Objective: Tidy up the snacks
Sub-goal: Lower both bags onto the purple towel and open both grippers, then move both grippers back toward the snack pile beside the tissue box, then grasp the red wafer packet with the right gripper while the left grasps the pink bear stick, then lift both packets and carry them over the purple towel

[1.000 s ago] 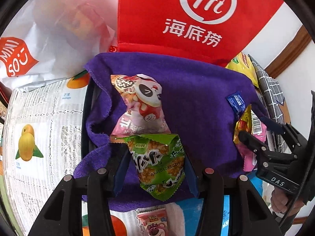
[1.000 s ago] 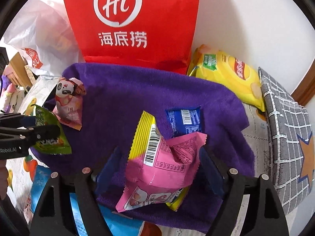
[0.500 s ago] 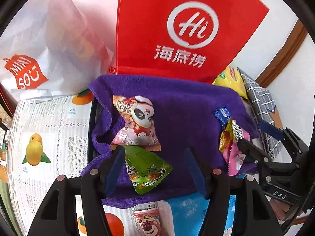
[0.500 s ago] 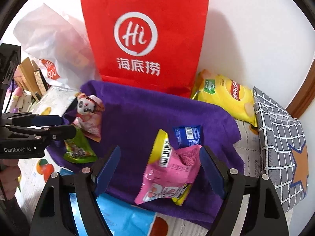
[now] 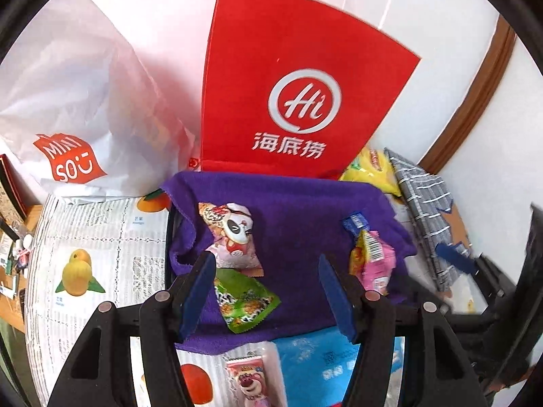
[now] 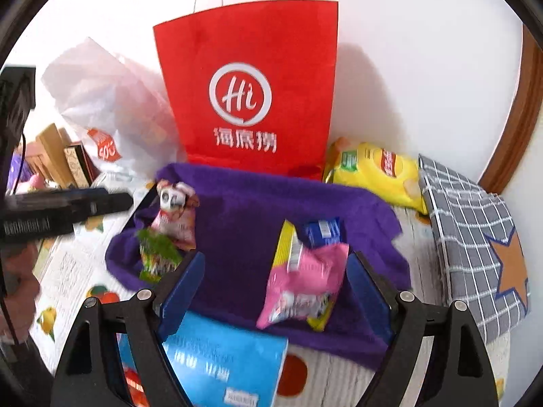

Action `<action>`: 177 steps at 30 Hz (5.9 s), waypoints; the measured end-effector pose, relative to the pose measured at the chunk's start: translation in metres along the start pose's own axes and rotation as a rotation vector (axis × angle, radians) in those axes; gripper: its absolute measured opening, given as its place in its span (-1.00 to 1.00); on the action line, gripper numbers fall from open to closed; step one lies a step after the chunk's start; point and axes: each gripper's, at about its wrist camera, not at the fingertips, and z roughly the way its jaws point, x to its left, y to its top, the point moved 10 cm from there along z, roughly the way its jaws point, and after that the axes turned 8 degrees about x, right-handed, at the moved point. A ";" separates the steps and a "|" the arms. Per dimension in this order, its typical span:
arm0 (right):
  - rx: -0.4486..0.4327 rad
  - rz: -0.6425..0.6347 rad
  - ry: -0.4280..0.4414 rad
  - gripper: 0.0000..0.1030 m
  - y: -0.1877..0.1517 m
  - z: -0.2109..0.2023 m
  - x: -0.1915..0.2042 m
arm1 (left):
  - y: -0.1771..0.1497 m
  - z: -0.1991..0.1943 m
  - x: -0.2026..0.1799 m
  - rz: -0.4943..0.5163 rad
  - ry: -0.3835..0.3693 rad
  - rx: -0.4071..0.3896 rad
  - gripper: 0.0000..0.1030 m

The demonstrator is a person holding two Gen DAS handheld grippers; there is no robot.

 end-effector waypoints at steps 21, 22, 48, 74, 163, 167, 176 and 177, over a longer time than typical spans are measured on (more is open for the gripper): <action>0.056 0.020 0.132 0.59 -0.120 -0.036 0.067 | -0.037 -0.068 -0.010 0.044 -0.023 -0.058 0.20; 0.063 0.016 0.144 0.59 -0.123 -0.034 0.073 | -0.044 -0.069 -0.001 0.035 -0.011 -0.055 0.20; 0.122 0.007 0.246 -0.19 -0.151 0.010 0.130 | -0.158 -0.062 0.090 -0.079 0.089 -0.006 0.17; 0.026 0.190 0.108 -0.19 -0.218 -0.047 -0.014 | -0.158 0.039 0.023 0.042 0.061 0.198 -0.53; 0.053 0.026 -0.022 -0.13 -0.207 0.015 -0.012 | -0.177 0.023 0.075 0.008 0.254 -0.057 -0.43; 0.052 0.042 0.004 -0.13 -0.207 0.014 -0.010 | -0.176 0.024 0.075 0.011 0.255 -0.057 -0.43; 0.018 0.034 0.019 -0.17 -0.206 0.007 -0.011 | -0.178 0.018 0.079 -0.028 0.219 -0.055 -0.54; 0.013 0.032 0.016 -0.17 -0.207 0.005 -0.011 | -0.179 0.017 0.080 -0.032 0.215 -0.049 -0.54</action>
